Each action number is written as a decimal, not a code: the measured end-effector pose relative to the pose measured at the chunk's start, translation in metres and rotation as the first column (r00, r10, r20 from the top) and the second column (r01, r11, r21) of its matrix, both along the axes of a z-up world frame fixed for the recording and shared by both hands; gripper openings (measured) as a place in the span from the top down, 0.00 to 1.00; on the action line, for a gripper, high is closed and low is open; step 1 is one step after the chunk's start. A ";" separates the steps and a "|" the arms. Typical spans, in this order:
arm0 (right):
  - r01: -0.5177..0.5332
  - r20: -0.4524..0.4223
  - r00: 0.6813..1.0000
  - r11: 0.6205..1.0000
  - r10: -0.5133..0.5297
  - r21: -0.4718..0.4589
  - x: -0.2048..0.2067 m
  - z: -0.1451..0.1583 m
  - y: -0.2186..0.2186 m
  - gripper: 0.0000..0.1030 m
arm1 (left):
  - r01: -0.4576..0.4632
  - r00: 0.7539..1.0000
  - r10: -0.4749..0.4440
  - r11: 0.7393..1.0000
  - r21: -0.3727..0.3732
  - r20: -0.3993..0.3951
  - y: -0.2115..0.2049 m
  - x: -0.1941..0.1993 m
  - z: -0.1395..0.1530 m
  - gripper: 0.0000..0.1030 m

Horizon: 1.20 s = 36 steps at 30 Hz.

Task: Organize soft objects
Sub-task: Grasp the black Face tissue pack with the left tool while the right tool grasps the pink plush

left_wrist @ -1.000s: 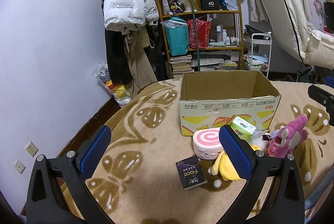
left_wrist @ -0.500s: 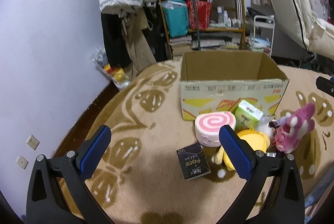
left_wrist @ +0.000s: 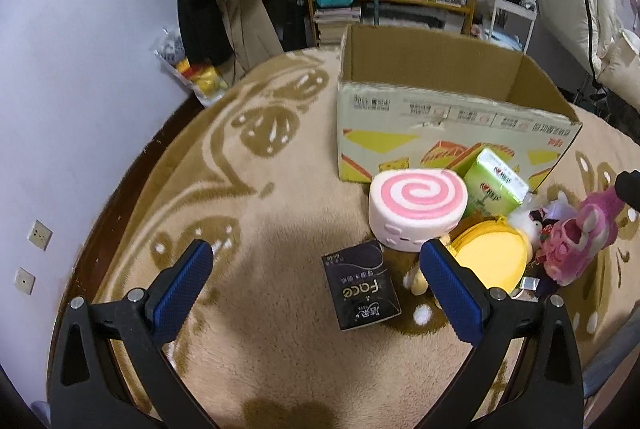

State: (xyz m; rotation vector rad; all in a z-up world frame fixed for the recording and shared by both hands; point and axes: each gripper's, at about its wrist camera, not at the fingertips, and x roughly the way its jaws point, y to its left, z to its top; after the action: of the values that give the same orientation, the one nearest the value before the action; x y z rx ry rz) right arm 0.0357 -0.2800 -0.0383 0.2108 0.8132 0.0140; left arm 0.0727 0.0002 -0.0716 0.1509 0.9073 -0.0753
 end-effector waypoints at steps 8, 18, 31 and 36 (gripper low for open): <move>-0.052 -0.078 0.996 0.998 0.049 -0.037 0.014 -0.017 0.016 0.00 | 0.019 0.995 -0.018 1.000 0.002 -0.100 -0.008 0.016 -0.024 0.01; -0.105 -0.161 0.983 0.992 0.091 -0.077 0.026 -0.040 0.029 0.00 | 0.040 0.980 -0.037 0.999 0.015 -0.196 -0.015 0.031 -0.053 0.01; -0.104 -0.184 0.978 0.994 0.098 -0.021 0.032 -0.053 0.025 0.00 | -0.013 0.957 -0.005 0.998 -0.062 -0.292 -0.004 0.044 -0.072 0.25; -0.107 -0.187 0.977 0.994 0.100 -0.025 0.033 -0.053 0.024 0.03 | -0.001 0.947 -0.026 0.996 -0.084 -0.322 -0.005 0.044 -0.079 0.54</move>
State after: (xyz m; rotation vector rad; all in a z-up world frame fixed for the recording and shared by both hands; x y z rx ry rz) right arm 0.0684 -0.2561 -0.0915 0.1375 1.0088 0.0790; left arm 0.1167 -0.0051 -0.1503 0.0670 1.2288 -0.1525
